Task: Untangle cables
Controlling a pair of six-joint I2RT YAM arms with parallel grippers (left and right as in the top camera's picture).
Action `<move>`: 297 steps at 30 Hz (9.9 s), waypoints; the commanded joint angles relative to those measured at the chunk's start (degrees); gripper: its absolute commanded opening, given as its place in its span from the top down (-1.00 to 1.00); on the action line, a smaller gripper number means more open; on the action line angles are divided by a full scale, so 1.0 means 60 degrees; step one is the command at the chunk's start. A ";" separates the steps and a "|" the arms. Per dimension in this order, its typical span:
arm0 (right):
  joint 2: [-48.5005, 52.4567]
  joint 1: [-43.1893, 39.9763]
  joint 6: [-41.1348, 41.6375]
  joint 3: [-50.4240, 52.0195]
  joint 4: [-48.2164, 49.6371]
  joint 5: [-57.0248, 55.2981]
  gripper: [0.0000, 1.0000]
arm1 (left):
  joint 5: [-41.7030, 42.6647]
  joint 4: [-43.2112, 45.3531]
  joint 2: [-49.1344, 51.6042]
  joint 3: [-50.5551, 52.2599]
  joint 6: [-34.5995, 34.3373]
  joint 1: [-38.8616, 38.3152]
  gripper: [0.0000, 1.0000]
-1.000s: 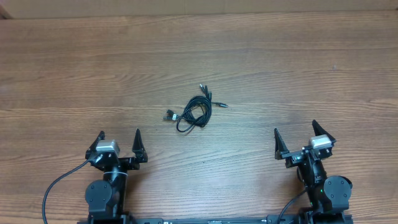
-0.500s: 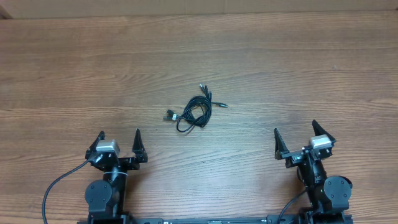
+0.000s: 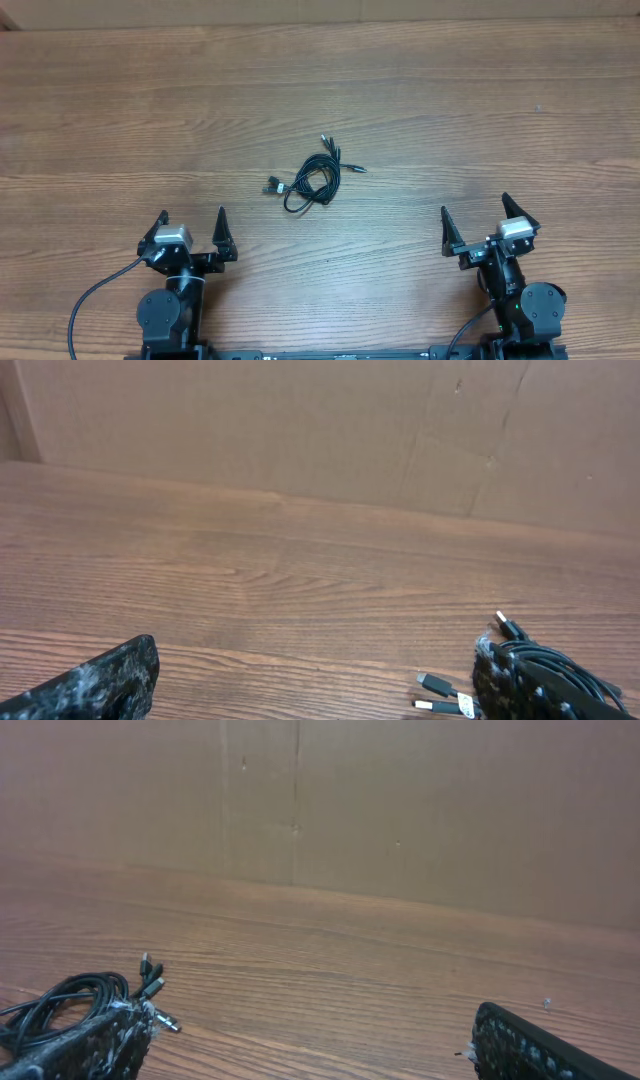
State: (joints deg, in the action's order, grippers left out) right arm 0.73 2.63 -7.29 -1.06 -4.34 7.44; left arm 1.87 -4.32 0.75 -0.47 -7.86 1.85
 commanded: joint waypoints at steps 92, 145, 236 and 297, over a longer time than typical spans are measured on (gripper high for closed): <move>0.6900 -0.0040 0.2463 -0.6783 -0.5767 0.0120 -1.00 | 0.1133 -0.3082 1.1865 -0.9180 -0.0481 -0.3253 -0.89; 0.7821 -0.0040 0.2466 -0.6783 -0.5945 0.0994 -1.00 | -0.1064 -0.0492 1.8342 -1.0116 -0.1501 -0.6564 0.07; 0.9643 0.0004 0.4758 -0.6783 -0.2346 0.8156 0.43 | 1.2007 0.0222 1.5682 -1.0768 -0.3453 -0.4688 0.92; 0.9650 0.0004 0.5628 -0.6765 -0.3202 0.6517 0.93 | 1.1905 0.0444 1.5679 -1.0768 -0.3548 -0.4994 0.92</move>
State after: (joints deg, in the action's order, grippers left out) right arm 58.57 2.61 27.31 -40.73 -21.91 51.72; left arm 71.99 -0.80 95.90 -63.92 -32.38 -27.33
